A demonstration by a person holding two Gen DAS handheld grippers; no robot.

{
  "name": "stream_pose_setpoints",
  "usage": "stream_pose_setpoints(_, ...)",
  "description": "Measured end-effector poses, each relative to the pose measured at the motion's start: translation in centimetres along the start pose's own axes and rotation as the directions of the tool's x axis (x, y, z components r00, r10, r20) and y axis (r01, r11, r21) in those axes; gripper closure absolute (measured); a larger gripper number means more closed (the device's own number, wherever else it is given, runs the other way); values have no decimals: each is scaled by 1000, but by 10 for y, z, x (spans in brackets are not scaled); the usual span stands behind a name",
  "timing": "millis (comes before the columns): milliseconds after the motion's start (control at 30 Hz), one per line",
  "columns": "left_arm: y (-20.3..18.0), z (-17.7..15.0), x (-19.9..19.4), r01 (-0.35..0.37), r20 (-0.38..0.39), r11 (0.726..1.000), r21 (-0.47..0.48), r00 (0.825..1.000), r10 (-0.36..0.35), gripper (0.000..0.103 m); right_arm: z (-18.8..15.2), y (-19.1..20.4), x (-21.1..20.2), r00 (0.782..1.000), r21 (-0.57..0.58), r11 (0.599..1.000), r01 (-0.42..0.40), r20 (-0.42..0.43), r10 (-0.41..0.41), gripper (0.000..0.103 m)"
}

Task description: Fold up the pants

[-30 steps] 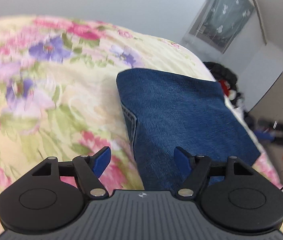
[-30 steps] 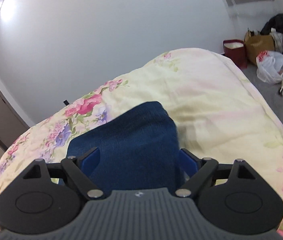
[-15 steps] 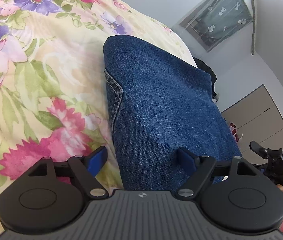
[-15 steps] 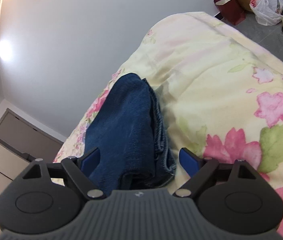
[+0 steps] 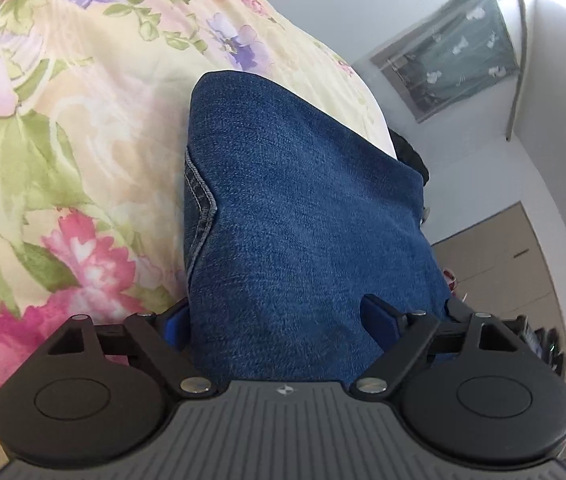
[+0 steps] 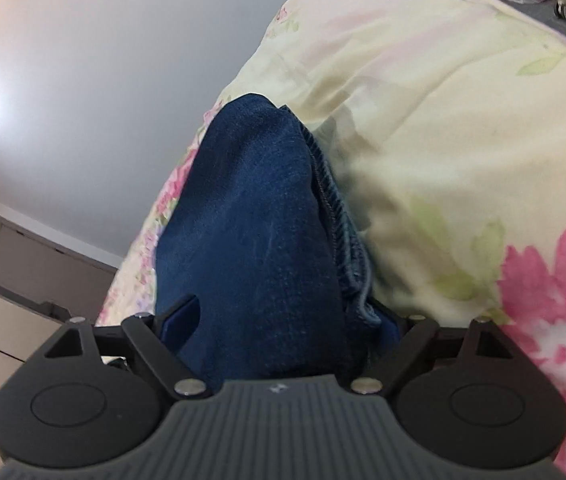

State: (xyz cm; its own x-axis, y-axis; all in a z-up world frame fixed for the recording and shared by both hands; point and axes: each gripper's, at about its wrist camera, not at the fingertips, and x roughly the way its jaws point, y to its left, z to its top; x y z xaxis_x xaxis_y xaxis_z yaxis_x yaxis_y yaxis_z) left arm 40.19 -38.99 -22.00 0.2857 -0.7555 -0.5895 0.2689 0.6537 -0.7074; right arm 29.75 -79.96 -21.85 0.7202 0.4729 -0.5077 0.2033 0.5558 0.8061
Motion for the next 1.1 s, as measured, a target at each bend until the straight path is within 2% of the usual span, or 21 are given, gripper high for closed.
stream_pose_setpoints(33,4,4,5,4,-4,1000,-5,1000,-4,4,0,-1,1,1000,8,1000,-21,19,21,19)
stream_pose_setpoints(67,7,7,8,-29,-13,1000,3,1000,29,14,-1,-4,3,999,15,1000,-17,31,17,24)
stream_pose_setpoints(133,11,9,6,-31,-18,999,14,999,31,19,-2,-9,12,993,45,993,106,47,-109,35)
stream_pose_setpoints(167,13,10,4,-23,-18,1000,9,1000,23,22,-5,-8,12,992,44,993,111,61,-113,34)
stream_pose_setpoints(233,18,9,4,7,-11,1000,-18,1000,-7,23,-7,-4,11,991,17,994,112,71,-113,34)
stream_pose_setpoints(267,19,8,6,25,-9,999,-32,1000,-26,29,-8,-4,10,991,13,994,110,78,-111,35)
stream_pose_setpoints(333,18,6,4,27,11,998,-51,1000,-26,30,-12,-3,9,990,13,995,103,97,-104,44)
stream_pose_setpoints(400,17,6,2,33,23,998,-58,999,-32,42,-16,0,9,987,20,995,97,125,-98,47)
stream_pose_setpoints(433,21,5,0,50,33,996,-77,998,-48,46,-18,2,7,986,20,995,98,136,-99,50)
stream_pose_setpoints(500,29,5,-2,86,50,988,-127,996,-81,60,-21,4,2,984,32,996,84,157,-88,56)
stream_pose_setpoints(600,31,6,-9,128,69,982,-136,990,-119,72,-21,8,0,979,57,997,50,193,-60,62)
stream_pose_setpoints(667,27,10,-15,153,72,981,-118,987,-146,76,-22,16,-1,978,55,998,43,200,-53,64)
stream_pose_setpoints(767,20,19,-30,175,78,982,-77,983,-169,77,-24,29,-9,977,59,998,13,213,-25,64)
stream_pose_setpoints(900,26,26,-70,201,120,978,-52,974,-194,77,-34,59,-8,978,19,1000,-21,207,17,64)
stream_pose_setpoints(1100,57,17,-146,140,153,990,-19,979,-136,77,-79,107,16,981,-17,995,-95,166,97,64)
